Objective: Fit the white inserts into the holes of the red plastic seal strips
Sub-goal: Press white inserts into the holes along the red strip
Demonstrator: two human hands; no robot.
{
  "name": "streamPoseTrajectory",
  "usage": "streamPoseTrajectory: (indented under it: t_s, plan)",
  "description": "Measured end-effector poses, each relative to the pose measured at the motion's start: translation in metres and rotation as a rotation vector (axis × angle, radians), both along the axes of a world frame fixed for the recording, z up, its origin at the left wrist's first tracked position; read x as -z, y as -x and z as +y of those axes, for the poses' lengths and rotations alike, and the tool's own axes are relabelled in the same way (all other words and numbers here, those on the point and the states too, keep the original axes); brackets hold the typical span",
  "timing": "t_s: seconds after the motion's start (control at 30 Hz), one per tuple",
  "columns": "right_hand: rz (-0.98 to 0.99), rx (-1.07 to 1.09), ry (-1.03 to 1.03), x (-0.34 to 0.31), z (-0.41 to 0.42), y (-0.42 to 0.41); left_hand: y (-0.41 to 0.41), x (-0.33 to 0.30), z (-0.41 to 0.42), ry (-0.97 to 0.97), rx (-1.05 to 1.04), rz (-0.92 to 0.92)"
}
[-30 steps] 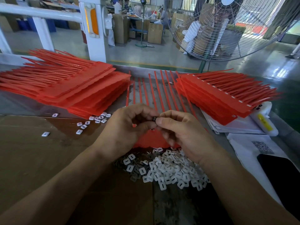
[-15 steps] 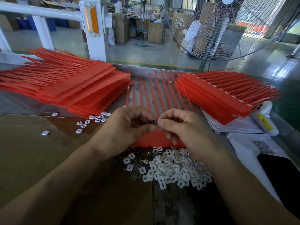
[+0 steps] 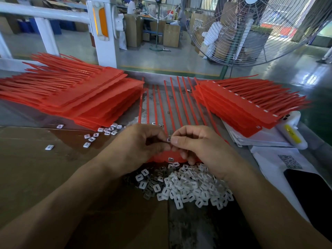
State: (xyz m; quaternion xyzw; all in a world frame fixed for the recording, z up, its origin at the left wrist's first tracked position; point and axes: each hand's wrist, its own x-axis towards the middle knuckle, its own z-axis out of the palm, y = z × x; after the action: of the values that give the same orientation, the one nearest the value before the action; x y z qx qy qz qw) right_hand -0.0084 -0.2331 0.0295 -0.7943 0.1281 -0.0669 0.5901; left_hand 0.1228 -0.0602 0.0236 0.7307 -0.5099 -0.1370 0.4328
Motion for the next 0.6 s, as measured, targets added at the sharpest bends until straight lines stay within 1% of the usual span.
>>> streamPoseTrajectory:
  t_s: [0.1,0.17,0.23,0.33,0.4,0.6]
  plan:
    - [-0.004,0.026,-0.007,0.0,-0.003,-0.001,-0.001,0.001,-0.001,-0.005,-0.023,-0.005]
    - [-0.009,0.097,0.02,-0.001,-0.008,-0.001,-0.002,0.002,0.0,0.008,-0.054,-0.023]
    - [0.005,0.21,0.104,-0.001,-0.013,-0.001,-0.003,0.001,0.001,0.033,-0.1,-0.048]
    - [0.077,0.337,0.308,0.002,-0.018,-0.003,-0.004,0.001,0.0,0.047,-0.161,-0.052]
    - [0.125,0.352,0.401,0.002,-0.018,-0.005,-0.004,0.002,-0.001,0.042,-0.186,-0.043]
    - [0.154,0.295,0.513,-0.001,-0.011,-0.012,-0.004,0.008,-0.004,-0.005,-0.212,-0.022]
